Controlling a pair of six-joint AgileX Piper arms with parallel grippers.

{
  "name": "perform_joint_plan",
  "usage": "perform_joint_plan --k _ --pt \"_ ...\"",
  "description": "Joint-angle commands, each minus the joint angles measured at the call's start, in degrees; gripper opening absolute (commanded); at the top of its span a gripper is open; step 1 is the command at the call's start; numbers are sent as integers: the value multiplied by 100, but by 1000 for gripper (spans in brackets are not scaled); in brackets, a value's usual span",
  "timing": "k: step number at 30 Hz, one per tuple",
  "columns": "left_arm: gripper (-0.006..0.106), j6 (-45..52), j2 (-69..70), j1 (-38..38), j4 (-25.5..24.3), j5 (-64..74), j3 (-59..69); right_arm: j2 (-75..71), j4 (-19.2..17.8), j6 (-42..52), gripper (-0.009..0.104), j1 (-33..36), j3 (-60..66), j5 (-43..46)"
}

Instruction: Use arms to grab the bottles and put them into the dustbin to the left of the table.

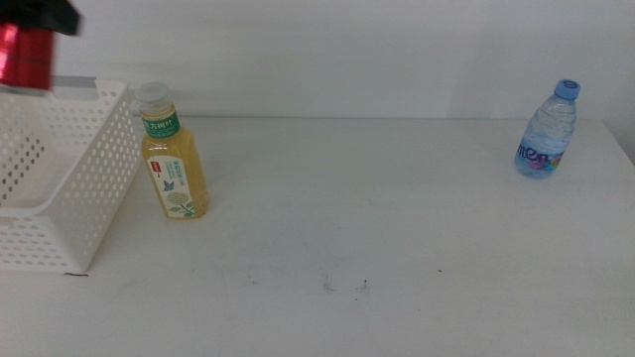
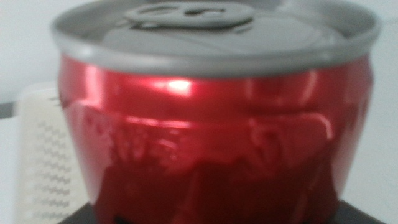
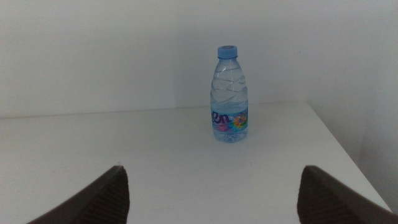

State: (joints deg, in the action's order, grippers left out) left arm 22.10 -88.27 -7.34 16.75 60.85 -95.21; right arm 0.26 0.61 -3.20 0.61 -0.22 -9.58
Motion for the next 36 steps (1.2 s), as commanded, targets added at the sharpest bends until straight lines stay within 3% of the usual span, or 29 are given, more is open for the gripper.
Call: perform_joint_plan --k 1,10,19,22,25,35,36 --pt "6 63 -210 -357 187 31 -349 -26 -61 17 81 -20 22 49" --pt "6 360 -1424 -1097 150 144 -680 -26 -61 17 81 -20 22 49" --pt "6 329 -2462 -1098 -505 -400 -680 -26 -61 17 81 -20 22 49" --pt "12 311 -2692 -1098 -601 -437 -680 -26 -61 17 81 -20 22 49" --pt "24 295 -2846 -1098 -638 -378 -680 -26 -61 17 81 -20 22 49" --pt "92 253 -2843 -1087 -615 -51 -745 -26 -61 17 81 -20 22 49" --pt "94 181 -2783 -1087 -615 24 -774 -26 -61 17 81 -20 22 49"
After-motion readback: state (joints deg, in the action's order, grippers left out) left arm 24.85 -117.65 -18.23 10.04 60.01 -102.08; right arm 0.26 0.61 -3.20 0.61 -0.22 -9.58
